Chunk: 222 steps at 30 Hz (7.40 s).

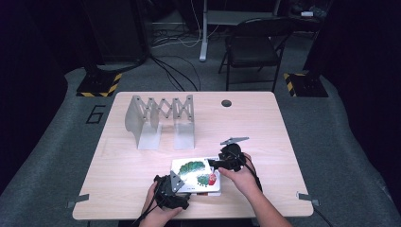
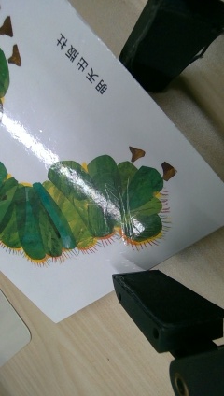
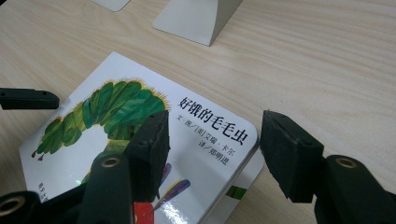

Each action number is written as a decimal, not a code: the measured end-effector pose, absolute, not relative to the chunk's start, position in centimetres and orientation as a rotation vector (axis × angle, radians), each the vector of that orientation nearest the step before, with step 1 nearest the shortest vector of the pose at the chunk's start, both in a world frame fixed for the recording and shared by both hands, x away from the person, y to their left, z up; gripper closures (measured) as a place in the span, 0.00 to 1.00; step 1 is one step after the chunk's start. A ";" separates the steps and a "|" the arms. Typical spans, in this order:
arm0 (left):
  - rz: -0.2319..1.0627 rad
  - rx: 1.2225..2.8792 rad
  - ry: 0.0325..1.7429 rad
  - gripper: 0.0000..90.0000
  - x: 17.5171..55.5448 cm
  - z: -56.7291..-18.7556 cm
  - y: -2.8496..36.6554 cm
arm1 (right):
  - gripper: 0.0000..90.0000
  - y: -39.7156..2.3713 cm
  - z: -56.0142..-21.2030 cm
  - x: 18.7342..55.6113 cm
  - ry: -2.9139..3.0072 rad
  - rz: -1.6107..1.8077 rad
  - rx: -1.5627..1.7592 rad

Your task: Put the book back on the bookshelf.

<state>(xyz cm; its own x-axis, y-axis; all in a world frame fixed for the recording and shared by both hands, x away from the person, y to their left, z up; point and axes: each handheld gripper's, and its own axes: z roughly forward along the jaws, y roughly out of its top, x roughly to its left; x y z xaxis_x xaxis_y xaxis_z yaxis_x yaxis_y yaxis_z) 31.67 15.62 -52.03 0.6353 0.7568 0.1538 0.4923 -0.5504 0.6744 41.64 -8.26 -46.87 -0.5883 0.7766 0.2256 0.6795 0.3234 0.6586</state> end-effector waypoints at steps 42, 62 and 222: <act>0.637 2.240 0.903 0.12 31.2 -52.2 15.6 | 0.47 -8.4 -47.4 42.0 2.452 1.113 1.360; 0.659 2.222 0.895 0.12 31.2 -52.4 15.6 | 0.37 -8.3 -48.3 42.8 2.532 1.110 1.476; 0.416 2.219 1.072 0.14 33.0 -52.1 18.0 | 0.70 -9.3 -44.5 46.4 2.933 1.175 1.263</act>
<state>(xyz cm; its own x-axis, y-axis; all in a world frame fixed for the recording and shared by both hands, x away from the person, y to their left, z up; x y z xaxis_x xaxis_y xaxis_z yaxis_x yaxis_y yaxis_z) 33.02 17.98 -52.13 0.6190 0.7854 0.0094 0.5857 -0.4695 0.6607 46.35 -9.26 -44.51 -0.6952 0.5396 0.4749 0.7182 0.4947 0.4893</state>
